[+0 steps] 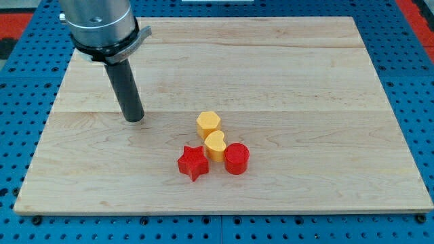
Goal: Move your arm towards the left center
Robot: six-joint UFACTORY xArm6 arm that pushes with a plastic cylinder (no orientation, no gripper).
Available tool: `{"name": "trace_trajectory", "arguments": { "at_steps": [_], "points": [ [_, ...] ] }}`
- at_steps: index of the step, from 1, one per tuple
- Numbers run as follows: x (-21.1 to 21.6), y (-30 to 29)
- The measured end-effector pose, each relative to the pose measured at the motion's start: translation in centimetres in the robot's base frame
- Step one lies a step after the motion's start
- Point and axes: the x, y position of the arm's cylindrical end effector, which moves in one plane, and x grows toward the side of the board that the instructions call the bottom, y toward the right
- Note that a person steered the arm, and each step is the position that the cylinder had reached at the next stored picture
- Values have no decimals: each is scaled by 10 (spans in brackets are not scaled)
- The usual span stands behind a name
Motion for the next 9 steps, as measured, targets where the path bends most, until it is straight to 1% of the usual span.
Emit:
{"name": "trace_trajectory", "arguments": {
  "at_steps": [2, 9],
  "points": [
    [0, -29],
    [0, -97]
  ]
}}
